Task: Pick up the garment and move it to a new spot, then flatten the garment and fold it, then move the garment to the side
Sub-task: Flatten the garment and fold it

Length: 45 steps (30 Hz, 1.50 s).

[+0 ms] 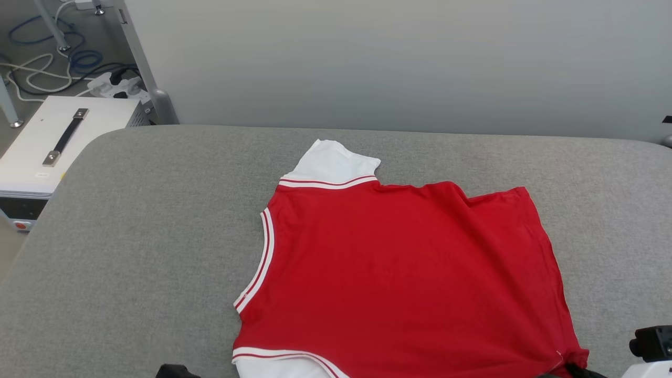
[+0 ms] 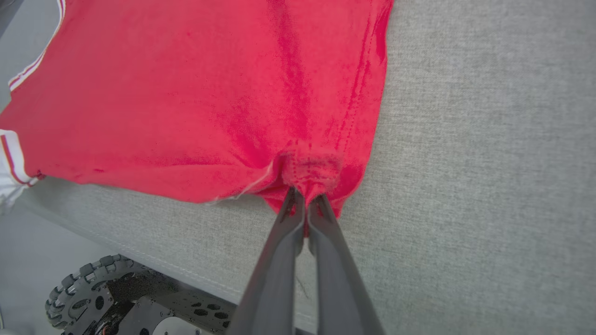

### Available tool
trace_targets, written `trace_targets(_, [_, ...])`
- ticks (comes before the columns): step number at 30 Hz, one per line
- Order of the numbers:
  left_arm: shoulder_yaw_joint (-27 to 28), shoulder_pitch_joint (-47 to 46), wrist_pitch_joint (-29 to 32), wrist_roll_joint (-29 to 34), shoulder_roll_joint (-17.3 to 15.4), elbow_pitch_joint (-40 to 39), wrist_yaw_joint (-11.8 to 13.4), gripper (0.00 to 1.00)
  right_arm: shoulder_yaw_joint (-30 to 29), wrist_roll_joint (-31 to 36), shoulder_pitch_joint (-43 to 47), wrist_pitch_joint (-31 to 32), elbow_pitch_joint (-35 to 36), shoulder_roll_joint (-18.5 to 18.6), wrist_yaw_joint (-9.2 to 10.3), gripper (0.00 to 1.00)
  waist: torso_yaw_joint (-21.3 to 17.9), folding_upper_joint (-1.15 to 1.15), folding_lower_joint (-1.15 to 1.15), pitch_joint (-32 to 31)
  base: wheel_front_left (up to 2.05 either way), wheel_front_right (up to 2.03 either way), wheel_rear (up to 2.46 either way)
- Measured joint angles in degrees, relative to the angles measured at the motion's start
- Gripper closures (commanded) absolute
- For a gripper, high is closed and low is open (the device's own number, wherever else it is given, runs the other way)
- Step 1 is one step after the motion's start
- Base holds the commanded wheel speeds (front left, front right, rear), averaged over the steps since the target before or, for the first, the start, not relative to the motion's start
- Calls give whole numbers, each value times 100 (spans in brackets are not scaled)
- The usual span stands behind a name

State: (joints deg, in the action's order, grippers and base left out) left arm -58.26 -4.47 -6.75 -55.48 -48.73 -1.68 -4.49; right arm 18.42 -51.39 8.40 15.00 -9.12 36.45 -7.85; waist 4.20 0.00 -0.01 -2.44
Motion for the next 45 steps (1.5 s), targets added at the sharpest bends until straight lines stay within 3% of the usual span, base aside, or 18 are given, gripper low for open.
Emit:
trace_targets(11, [527, -523, -368, 175, 35, -111, 310, 100, -944, 710, 77, 541, 1044, -537, 30, 100, -85, 0, 0, 184, 0, 0, 0])
trace_targets(23, [720, -1391, -123, 339, 314, 396, 377, 100, -1300, 1292, -690, 906, 984, -850, 30, 100, -202, 0, 0, 670, 0, 0, 0])
trace_targets(45, [445, -2340, -105, 523, 1203, 2419, -133, 100, -829, 1826, -1826, 1103, -244, -1096, 30, 100, -252, 0, 1, 1521, 0, 0, 0])
